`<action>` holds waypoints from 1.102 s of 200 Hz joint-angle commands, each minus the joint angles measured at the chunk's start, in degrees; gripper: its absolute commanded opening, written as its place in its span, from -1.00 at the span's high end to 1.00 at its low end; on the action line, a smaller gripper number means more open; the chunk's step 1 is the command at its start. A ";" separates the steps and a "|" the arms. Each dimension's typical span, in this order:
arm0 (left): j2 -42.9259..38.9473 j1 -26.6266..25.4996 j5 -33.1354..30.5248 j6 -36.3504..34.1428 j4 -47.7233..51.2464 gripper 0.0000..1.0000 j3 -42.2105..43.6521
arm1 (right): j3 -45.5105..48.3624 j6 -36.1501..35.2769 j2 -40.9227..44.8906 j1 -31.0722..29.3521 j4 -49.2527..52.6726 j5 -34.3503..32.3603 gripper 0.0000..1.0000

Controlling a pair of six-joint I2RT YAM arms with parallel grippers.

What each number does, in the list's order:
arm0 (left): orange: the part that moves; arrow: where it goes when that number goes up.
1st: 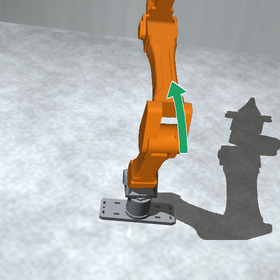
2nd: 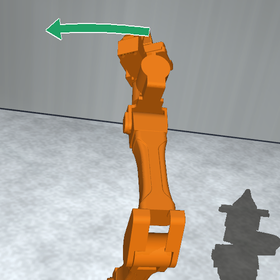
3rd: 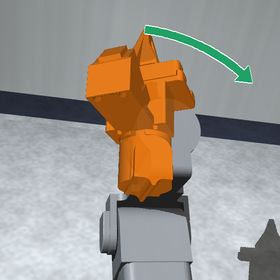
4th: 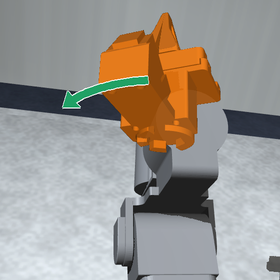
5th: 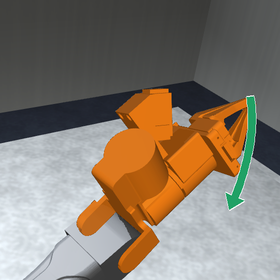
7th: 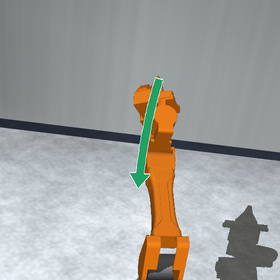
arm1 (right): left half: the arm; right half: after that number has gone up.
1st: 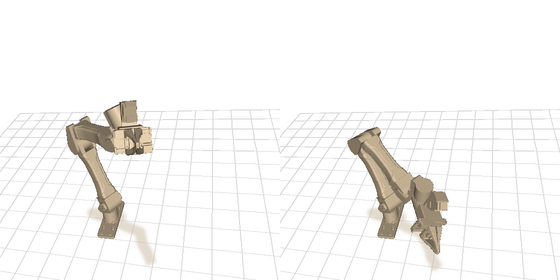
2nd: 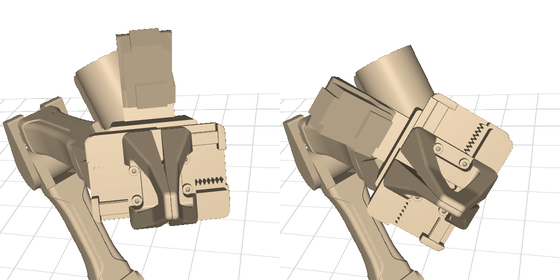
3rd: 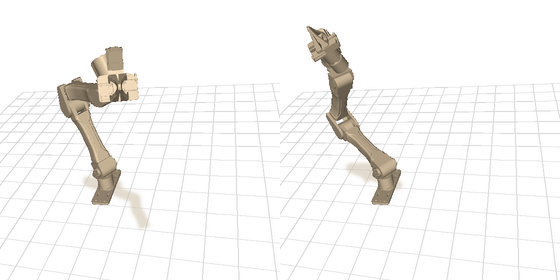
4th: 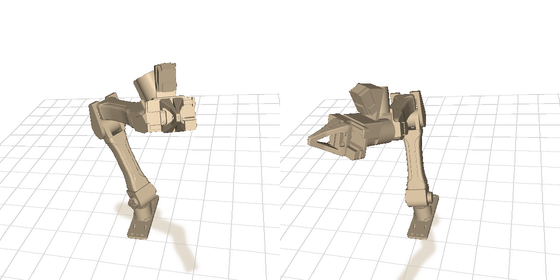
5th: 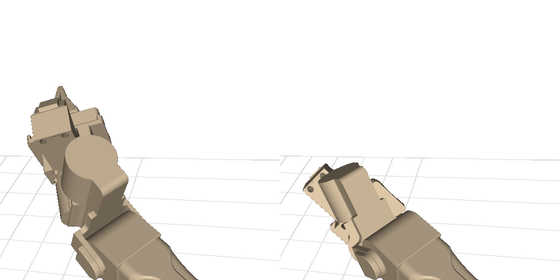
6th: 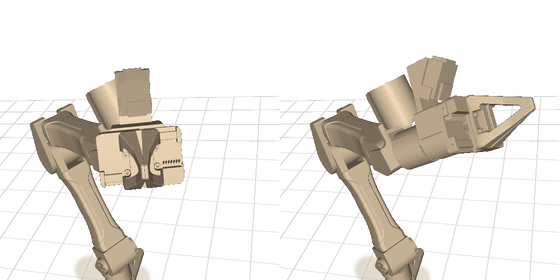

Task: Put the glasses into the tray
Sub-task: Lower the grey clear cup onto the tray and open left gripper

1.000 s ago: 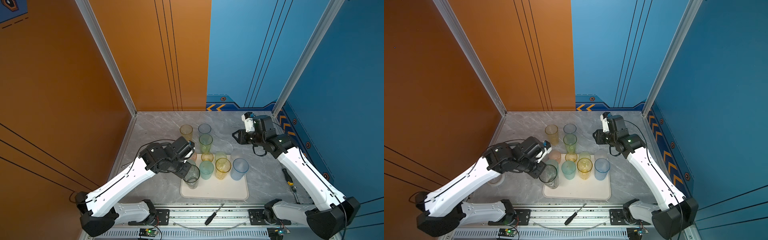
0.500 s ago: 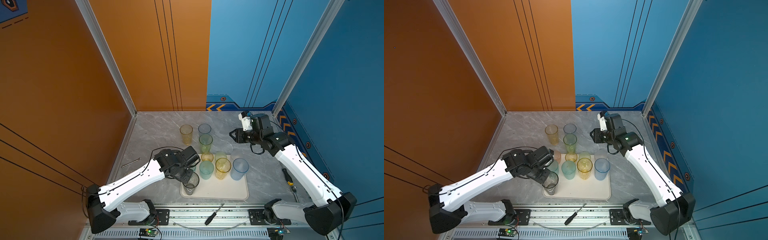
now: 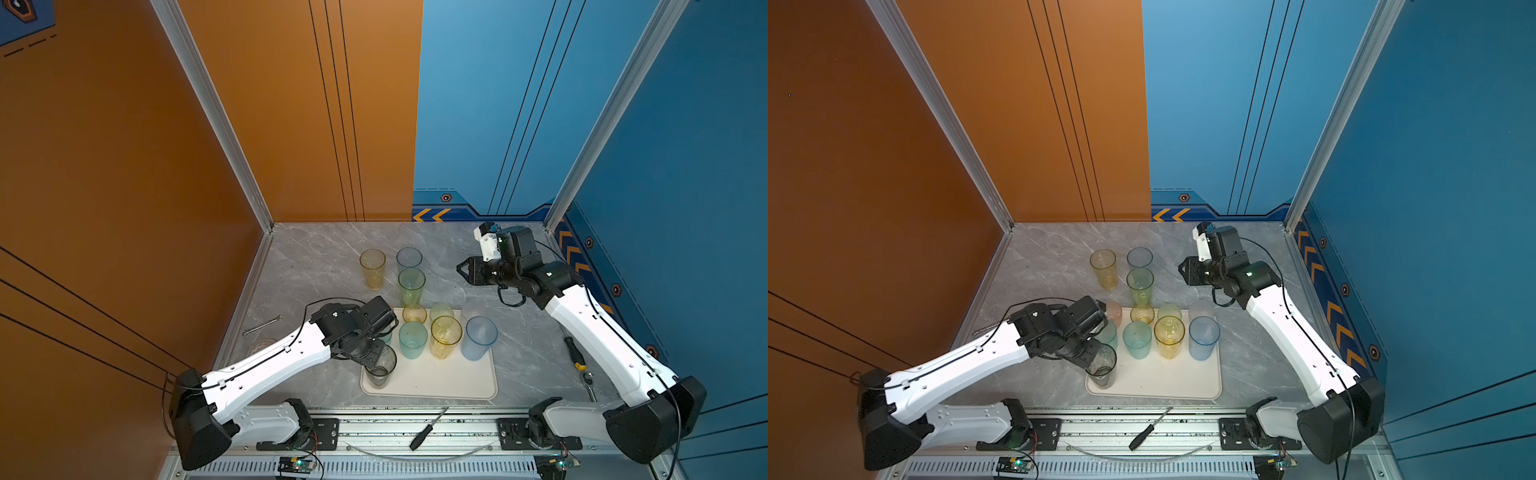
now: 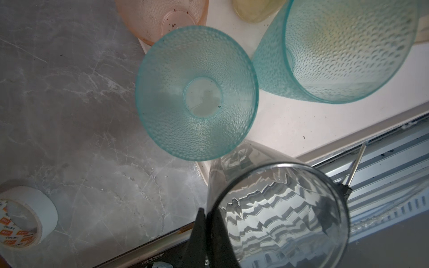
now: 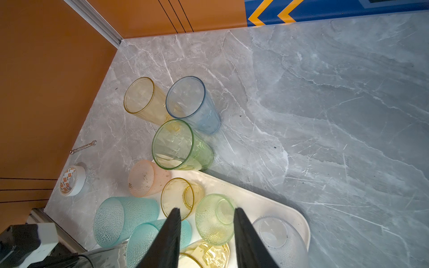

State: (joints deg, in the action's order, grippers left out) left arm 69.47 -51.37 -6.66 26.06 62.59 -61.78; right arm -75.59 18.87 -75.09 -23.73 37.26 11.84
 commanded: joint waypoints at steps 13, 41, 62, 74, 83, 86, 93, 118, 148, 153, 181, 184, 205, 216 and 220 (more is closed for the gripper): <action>-1.74 1.00 -1.07 0.76 -0.77 0.93 1.38 | -1.90 -0.49 -1.33 -0.71 -0.25 0.38 0.26; -2.07 1.31 -1.19 0.72 -0.75 0.92 2.01 | -2.45 -0.50 -2.19 -1.19 -0.08 0.34 0.26; -2.12 1.35 -0.91 0.65 -0.80 0.91 2.08 | -2.98 -0.48 -2.76 -1.63 0.10 0.18 0.26; -2.24 1.34 -0.65 0.55 -0.80 0.90 2.19 | -3.15 -0.50 -3.00 -1.91 0.23 0.04 0.26; -2.30 1.31 -0.55 0.57 -0.72 0.89 2.25 | -3.31 -0.50 -3.15 -2.07 0.23 0.04 0.26; -2.32 1.31 -0.47 0.57 -0.71 0.88 2.27 | -3.30 -0.50 -3.20 -2.11 0.33 -0.05 0.26; -2.43 1.36 -0.38 0.56 -0.72 0.87 2.28 | -3.52 -0.50 -3.30 -2.28 0.36 -0.13 0.26; -2.78 1.29 -0.12 0.39 -0.69 0.84 2.36 | -3.93 -0.50 -3.66 -2.80 0.53 -0.31 0.26; -3.44 1.33 -0.17 0.43 -0.62 0.70 2.36 | -4.79 -0.90 -4.27 -3.41 1.15 -0.57 0.25; -3.49 1.32 -0.16 0.44 -0.56 0.66 2.36 | -4.92 -0.86 -4.40 -3.50 1.23 -0.61 0.25; -4.21 1.35 -0.28 0.30 -0.55 0.52 2.20 | -5.60 -1.28 -5.14 -4.07 1.98 -0.95 0.25; -4.32 1.36 -0.43 0.23 -0.49 0.52 2.11 | -5.72 -1.29 -5.23 -4.12 2.07 -0.95 0.25; -5.49 1.44 -1.28 0.17 -0.53 0.51 1.28 | -6.05 -1.62 -5.85 -4.48 2.71 -1.43 0.25; -6.37 1.95 -1.58 -0.18 -0.49 0.51 0.60 | -6.23 -1.82 -6.11 -4.73 3.12 -1.84 0.25; -6.77 2.18 -1.65 -0.42 -0.57 0.51 0.32 | -6.20 -1.90 -6.16 -4.75 3.30 -2.16 0.25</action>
State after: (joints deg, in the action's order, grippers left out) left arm 64.95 -50.48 -6.68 26.44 61.43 -60.03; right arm -80.27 18.39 -80.34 -27.90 37.95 11.75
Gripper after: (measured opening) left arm 0.246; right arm 0.374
